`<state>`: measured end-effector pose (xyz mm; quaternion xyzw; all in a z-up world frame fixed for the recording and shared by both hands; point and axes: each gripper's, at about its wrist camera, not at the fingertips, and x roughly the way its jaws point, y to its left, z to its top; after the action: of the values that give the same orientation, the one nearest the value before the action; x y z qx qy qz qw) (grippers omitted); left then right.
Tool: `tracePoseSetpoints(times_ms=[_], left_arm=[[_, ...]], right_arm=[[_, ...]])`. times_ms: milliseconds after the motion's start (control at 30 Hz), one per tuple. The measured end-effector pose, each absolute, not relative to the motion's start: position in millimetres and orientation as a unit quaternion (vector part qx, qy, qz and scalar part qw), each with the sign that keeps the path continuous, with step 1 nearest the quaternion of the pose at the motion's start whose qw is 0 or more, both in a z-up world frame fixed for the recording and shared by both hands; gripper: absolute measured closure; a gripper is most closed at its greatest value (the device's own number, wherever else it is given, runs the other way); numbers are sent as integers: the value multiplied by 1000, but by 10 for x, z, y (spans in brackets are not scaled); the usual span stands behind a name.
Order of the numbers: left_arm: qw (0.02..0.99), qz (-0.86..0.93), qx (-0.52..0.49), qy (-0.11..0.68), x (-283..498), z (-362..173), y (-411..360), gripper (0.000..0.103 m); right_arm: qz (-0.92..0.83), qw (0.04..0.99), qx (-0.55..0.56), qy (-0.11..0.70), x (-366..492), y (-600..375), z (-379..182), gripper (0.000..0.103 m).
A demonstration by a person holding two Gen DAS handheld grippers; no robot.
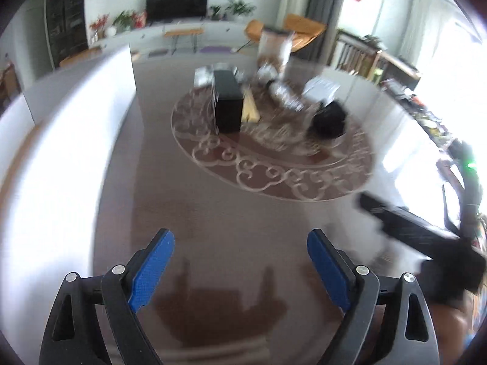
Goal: Organize objects
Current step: 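Bring both empty tools back over the table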
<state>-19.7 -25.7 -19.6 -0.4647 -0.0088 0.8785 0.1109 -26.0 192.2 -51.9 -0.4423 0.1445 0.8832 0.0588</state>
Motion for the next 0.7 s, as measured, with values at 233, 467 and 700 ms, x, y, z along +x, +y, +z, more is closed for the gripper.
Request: tracePoseSetpoints(times_ms=[233,467,700], left_arm=[[65,888,-453,38,-525,-492,-81,9],[43,889,-456,23,-887,-501,-39,0],[41,888,-457,22,-949,-494,-39,0]], right_arm=[[881,94,-447,123,-310,2022,-600,1],[880,97,-451,111,-346,1964,-620,0],[879,105,-458,82,-374,1878,-652,0]])
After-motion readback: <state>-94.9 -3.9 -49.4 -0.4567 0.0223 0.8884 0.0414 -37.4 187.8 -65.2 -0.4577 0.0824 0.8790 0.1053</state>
